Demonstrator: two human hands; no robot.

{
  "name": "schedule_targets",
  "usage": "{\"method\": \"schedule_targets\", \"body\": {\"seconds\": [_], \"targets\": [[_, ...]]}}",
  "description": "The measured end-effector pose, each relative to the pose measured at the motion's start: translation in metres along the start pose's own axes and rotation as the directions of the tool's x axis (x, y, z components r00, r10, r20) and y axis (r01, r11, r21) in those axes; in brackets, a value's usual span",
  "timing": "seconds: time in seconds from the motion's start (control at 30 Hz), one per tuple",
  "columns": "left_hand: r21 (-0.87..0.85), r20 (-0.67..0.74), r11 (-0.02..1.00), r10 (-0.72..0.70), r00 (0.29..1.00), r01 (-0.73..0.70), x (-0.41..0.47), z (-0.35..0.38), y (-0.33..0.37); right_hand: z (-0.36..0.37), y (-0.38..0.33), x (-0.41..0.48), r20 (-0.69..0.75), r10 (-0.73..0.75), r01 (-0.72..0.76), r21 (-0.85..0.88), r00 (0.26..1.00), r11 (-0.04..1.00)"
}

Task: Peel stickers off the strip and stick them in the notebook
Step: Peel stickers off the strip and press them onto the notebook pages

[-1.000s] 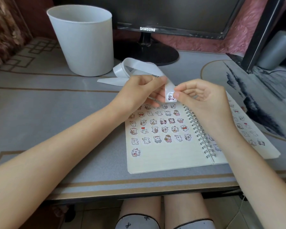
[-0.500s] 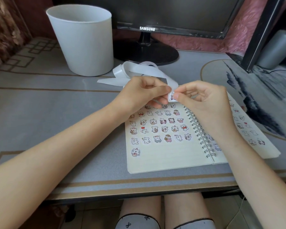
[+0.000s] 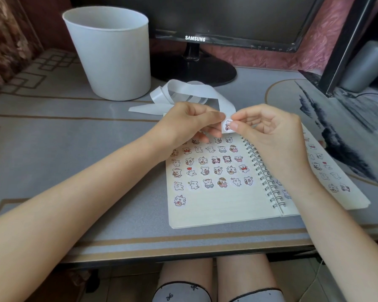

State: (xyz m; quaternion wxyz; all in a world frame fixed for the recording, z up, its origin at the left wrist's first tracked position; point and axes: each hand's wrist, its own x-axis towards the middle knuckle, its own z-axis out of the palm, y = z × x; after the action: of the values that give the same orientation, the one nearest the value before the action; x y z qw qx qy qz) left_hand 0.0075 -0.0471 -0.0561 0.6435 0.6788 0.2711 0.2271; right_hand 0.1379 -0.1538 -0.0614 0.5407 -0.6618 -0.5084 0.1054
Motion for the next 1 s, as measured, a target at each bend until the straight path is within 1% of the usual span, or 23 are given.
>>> {"method": "schedule_targets", "body": {"seconds": [0.4,0.67,0.8,1.0], "targets": [[-0.002,0.031,1.0,-0.014,0.999,0.014,0.0005,-0.0005,-0.0006,-0.0003,0.0004,0.0,0.002,-0.013,0.013,0.023,1.0,1.0],[0.012,0.009,1.0,-0.003,1.0,0.003,0.0005,0.0004,-0.001,0.0005,-0.0007,-0.0014,0.0,-0.037,0.036,-0.07,0.999,0.997],[0.021,0.009,1.0,0.006,1.0,-0.006,0.0006,0.0004,-0.0011,0.0007,-0.0009,-0.0017,-0.02,-0.028,0.026,-0.086,0.999,0.996],[0.037,0.003,0.999,-0.002,1.0,0.002,0.0002,0.0008,-0.0002,0.0001,-0.0022,-0.0025,0.001,-0.022,0.022,-0.118,1.0,0.993]]}}
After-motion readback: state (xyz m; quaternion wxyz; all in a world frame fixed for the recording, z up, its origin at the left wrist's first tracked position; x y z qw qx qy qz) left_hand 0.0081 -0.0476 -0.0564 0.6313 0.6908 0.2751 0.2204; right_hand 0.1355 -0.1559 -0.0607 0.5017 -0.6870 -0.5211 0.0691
